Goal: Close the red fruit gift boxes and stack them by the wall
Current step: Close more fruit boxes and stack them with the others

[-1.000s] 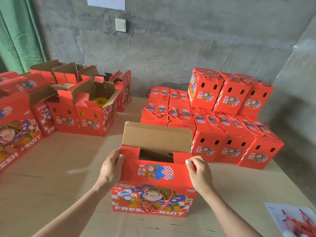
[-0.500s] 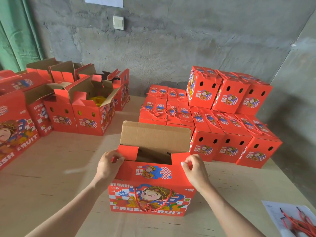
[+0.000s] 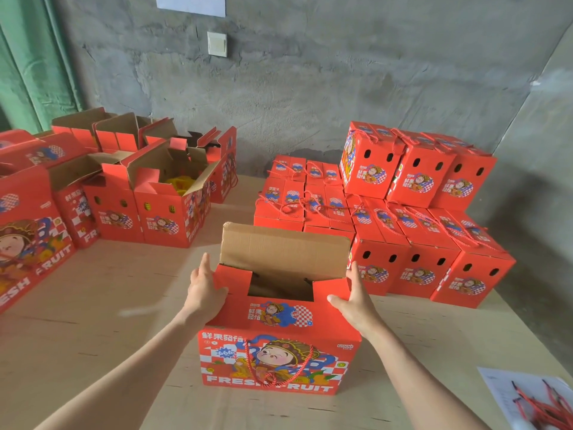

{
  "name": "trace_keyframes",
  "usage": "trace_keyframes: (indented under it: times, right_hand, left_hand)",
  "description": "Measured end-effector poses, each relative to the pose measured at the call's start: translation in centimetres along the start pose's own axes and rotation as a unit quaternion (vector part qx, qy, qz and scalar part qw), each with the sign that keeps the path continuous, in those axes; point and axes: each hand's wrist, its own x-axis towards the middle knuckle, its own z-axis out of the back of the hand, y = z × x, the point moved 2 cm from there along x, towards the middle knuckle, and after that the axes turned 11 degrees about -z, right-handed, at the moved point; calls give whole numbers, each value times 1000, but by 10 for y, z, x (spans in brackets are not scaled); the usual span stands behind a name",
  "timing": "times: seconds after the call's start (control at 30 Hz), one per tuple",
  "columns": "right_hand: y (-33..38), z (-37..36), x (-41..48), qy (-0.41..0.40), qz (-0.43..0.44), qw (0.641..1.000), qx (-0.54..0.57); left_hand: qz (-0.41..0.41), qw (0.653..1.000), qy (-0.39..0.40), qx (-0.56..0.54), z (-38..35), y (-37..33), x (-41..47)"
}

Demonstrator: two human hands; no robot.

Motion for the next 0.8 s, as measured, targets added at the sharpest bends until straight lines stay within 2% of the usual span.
trace_keyframes:
  times: [0.13,0.23,0.3,0.43,0.6,0.7,0.8]
  right_hand:
    - [2,3,-5,-59,88,994,22]
    - [2,3,-7,-55,79,995,35]
    - [1,3,-9,-54,74,994,52]
    - [-1,3,-11,-35,63,996,56]
    - [-10,12,-7,-5,113,992,-50]
    - [-11,17,0,28,155,974,-162]
    - [-7,20,4,45,156,962,-221]
  left_hand:
    - [-131,984,-74,91,-2,-10,-11]
    - [-216,966,-98,103,-1,-12,-17]
    - [-245,958,-77,130,-2,-10,-20]
    - [-228,957,-52,172,-5,-7,-21]
    - [-211,956,-34,200,-8,-7,-17]
    - [-176,954,49,238,-7,-4,-6]
    - [-155,941,141,267,-3,-9,14]
